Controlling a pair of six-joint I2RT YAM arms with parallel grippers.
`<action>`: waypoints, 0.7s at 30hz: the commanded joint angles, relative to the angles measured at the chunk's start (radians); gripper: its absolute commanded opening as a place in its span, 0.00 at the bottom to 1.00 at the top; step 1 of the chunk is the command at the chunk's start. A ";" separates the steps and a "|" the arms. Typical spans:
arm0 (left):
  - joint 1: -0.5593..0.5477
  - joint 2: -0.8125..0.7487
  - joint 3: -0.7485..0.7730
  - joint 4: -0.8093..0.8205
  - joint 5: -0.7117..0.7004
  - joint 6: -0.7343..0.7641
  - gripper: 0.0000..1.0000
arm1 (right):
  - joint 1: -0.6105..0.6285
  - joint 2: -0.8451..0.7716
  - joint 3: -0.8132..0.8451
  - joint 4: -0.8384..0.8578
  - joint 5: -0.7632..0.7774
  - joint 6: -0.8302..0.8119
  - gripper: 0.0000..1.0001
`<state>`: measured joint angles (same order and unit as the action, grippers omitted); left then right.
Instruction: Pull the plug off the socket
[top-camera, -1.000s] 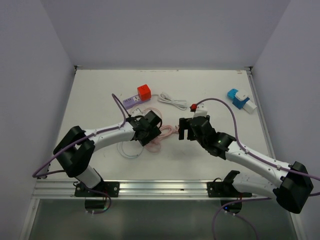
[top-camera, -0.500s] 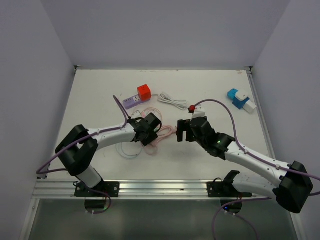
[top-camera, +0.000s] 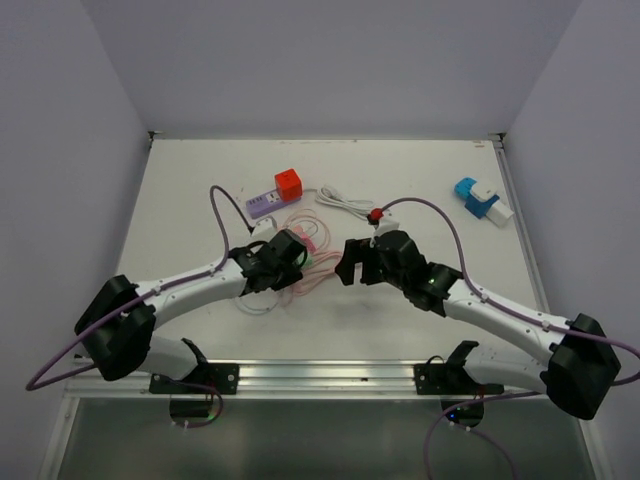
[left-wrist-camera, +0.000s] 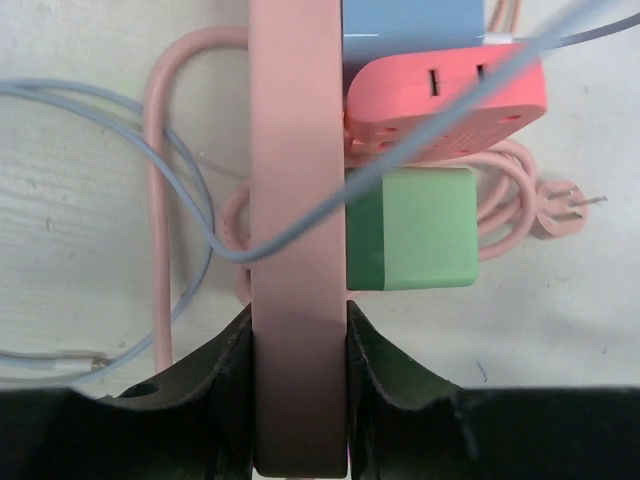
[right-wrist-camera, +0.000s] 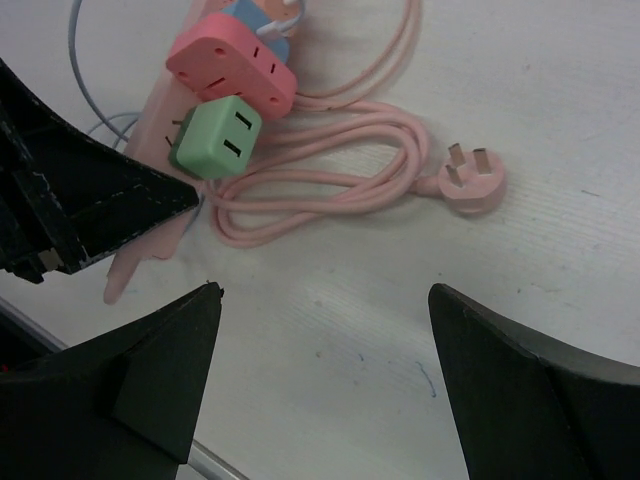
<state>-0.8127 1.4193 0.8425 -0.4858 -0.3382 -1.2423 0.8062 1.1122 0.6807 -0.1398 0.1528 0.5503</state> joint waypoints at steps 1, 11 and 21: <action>0.003 -0.129 -0.034 0.156 -0.073 0.212 0.00 | -0.010 0.038 0.057 0.092 -0.137 0.098 0.88; 0.023 -0.253 -0.128 0.311 -0.018 0.445 0.00 | -0.036 0.222 0.149 0.183 -0.225 0.419 0.83; 0.023 -0.247 -0.168 0.392 0.030 0.489 0.00 | -0.036 0.385 0.118 0.341 -0.268 0.668 0.75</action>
<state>-0.7940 1.1915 0.6697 -0.2447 -0.3027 -0.7971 0.7723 1.4914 0.7967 0.0952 -0.1020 1.1057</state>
